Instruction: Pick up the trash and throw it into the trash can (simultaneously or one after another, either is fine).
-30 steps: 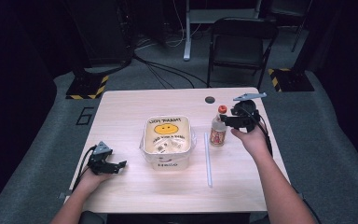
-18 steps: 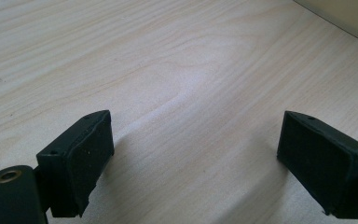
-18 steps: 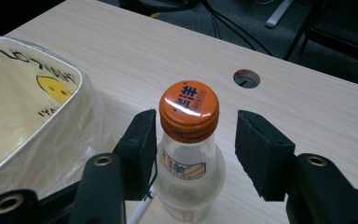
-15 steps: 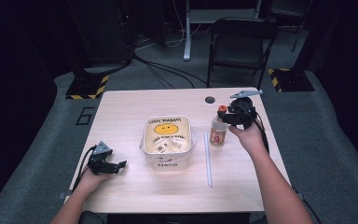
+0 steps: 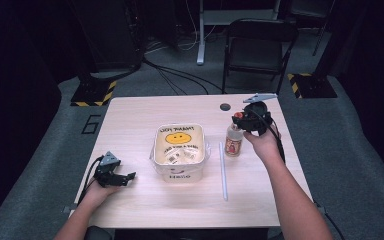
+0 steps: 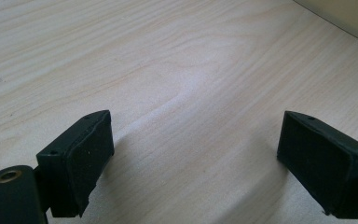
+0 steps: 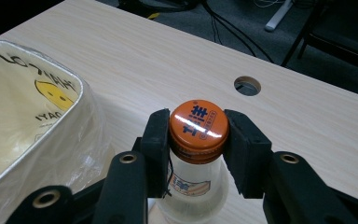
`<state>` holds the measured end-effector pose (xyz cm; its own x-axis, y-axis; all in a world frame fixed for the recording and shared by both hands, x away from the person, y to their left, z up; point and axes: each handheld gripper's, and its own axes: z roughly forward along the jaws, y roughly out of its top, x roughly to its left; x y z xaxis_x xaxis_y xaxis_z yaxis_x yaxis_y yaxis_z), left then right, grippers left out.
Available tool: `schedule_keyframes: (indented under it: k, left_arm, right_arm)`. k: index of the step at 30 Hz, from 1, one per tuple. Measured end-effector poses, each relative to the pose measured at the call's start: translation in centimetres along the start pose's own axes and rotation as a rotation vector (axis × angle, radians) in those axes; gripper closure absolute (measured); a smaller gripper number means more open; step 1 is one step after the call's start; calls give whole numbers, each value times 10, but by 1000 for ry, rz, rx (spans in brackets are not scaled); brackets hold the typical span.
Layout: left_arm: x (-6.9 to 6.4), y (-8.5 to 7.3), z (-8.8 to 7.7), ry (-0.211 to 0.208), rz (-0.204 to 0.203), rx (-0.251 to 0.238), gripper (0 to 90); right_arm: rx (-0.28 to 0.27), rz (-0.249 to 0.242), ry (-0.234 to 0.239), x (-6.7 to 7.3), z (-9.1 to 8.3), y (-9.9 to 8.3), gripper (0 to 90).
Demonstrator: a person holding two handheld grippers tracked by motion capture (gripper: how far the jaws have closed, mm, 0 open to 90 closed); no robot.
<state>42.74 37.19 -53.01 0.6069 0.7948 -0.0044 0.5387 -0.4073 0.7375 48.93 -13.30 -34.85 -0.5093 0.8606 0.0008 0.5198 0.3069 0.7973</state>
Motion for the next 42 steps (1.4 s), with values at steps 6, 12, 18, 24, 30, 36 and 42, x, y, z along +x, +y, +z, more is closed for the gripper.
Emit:
schedule_keyframes:
  k: [6, 12, 18, 24, 30, 36, 42]
  left_arm:
    - [0, 0, 0, 0, 0, 0, 105]
    - [0, 0, 0, 0, 1, 1, 105]
    - [0, 0, 0, 2, 5, 1, 105]
    - [0, 0, 0, 1, 4, 1, 105]
    - [0, 0, 0, 0, 1, 1, 105]
    - [0, 0, 0, 1, 5, 2, 105]
    - [0, 0, 0, 0, 1, 1, 105]
  right_arm:
    - [6, -1, -2, 1, -4, 4, 620]
    - [-17, -8, 7, 2, -14, 11, 620]
    - [-40, -32, 16, 8, -28, 21, 620]
    - [-48, -58, 31, 15, -41, 31, 621]
    - [-55, -90, 54, 23, -51, 40, 622]
    - [-62, -98, 81, 30, -55, 47, 622]
    - [-63, -106, 99, 35, -58, 53, 622]
